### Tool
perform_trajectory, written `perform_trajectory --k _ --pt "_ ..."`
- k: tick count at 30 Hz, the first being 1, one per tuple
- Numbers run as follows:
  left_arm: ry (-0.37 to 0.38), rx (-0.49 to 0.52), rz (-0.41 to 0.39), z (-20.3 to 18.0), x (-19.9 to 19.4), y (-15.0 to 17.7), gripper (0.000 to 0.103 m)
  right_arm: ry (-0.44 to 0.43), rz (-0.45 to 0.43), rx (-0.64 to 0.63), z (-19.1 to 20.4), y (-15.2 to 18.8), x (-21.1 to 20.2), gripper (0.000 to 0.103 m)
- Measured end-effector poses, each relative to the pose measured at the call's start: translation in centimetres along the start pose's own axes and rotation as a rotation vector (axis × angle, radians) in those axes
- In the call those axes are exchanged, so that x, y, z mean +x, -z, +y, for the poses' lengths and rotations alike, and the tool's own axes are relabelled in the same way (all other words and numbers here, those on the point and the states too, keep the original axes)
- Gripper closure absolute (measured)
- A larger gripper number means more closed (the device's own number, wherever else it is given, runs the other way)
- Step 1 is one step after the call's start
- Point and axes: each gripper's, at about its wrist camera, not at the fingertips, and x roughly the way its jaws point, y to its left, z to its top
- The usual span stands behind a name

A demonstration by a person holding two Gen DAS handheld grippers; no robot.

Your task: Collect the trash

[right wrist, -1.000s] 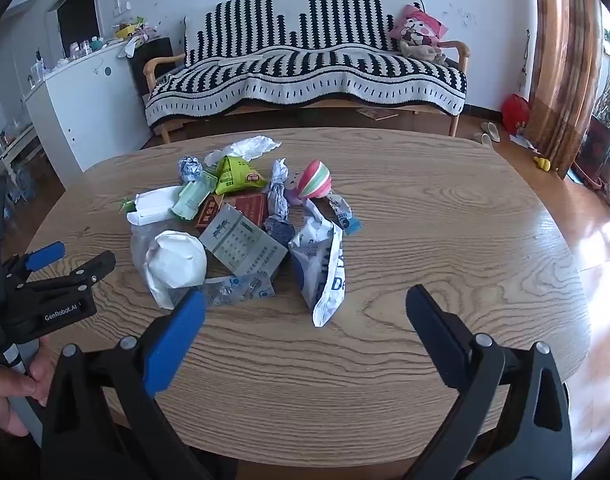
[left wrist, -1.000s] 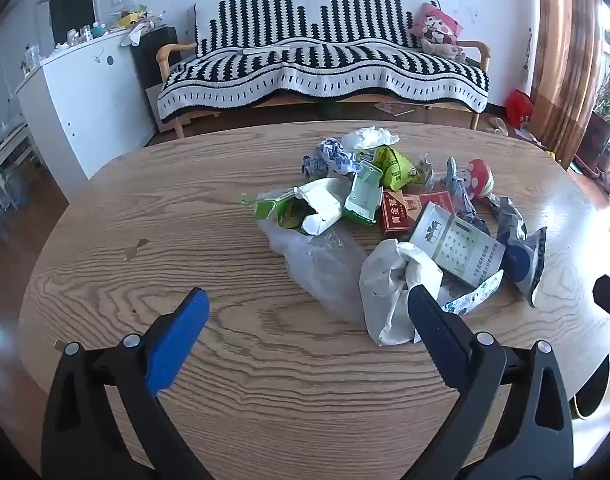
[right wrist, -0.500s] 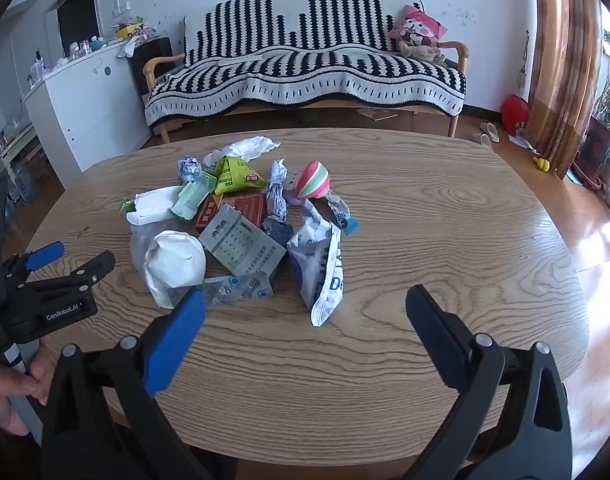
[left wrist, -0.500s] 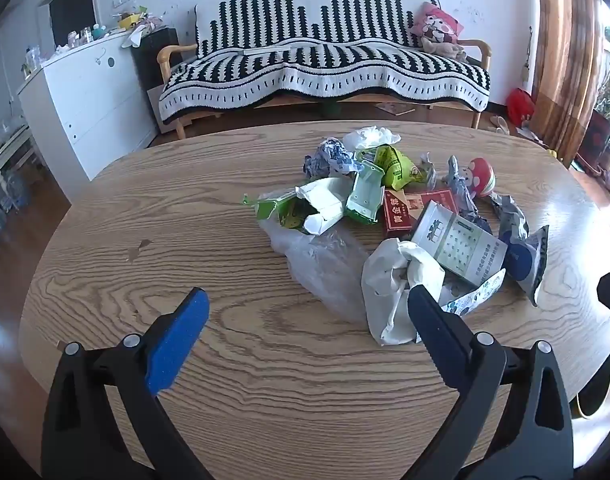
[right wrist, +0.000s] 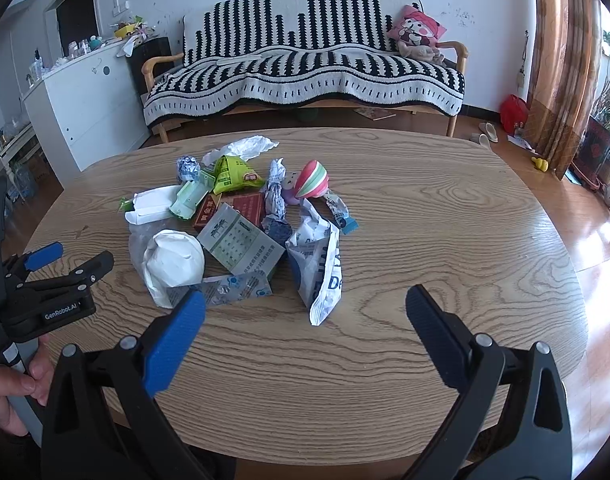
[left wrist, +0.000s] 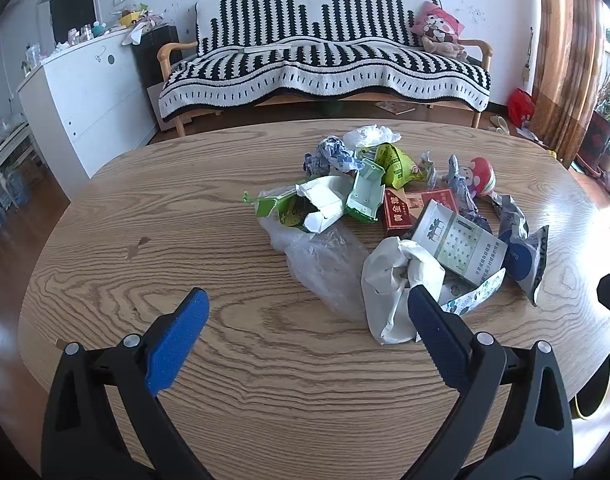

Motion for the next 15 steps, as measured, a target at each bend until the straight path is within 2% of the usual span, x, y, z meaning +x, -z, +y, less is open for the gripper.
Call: perform_trajectory --k 15 --pt "0.003 0.0 0.004 -0.16 0.18 0.06 0.006 0.001 0.001 -0.001 -0.02 0.03 -0.02 0.006"
